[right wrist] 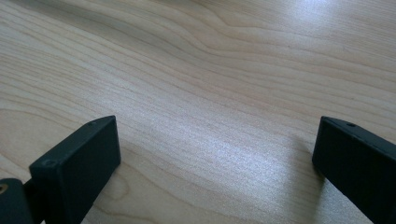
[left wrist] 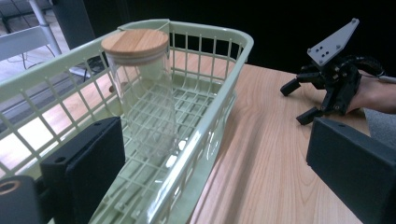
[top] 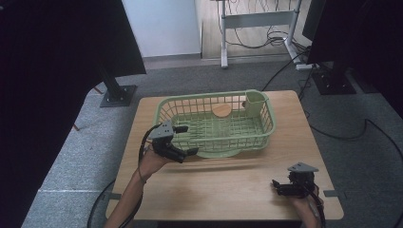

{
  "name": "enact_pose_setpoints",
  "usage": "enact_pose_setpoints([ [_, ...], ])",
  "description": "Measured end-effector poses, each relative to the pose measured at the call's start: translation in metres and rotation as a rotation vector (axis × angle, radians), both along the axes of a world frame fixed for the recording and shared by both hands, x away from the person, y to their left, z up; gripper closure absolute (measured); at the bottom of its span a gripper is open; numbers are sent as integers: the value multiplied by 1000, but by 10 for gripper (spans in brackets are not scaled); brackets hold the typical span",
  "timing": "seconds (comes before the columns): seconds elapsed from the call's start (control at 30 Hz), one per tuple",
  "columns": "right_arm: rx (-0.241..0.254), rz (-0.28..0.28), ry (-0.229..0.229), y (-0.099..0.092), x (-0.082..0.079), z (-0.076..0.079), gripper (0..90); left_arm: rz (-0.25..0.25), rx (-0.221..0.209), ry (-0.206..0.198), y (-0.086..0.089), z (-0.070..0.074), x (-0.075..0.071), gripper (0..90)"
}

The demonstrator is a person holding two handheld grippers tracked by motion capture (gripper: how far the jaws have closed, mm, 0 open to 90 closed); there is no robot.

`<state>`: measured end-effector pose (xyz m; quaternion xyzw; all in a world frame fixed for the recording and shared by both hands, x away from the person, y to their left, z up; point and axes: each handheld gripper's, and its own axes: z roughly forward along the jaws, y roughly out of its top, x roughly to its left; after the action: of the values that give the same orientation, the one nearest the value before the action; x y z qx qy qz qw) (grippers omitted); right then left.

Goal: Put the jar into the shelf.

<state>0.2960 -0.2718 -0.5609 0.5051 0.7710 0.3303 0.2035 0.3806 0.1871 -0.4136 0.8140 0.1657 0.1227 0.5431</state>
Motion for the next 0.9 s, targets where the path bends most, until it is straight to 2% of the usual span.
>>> enact_pose_setpoints([
  [0.23, 0, 0, 0, 0, 0, 0, 2, 9, 4, -2, 10, -14, -11, 42],
  [0.67, 0, 0, -1, 0, 0, 0, 2, 26, -27, -5, 23, -37, -31, 42],
  [0.9, 0, 0, 0, 0, 0, 0, 2, 37, -20, -2, 29, -58, -42, 42],
])
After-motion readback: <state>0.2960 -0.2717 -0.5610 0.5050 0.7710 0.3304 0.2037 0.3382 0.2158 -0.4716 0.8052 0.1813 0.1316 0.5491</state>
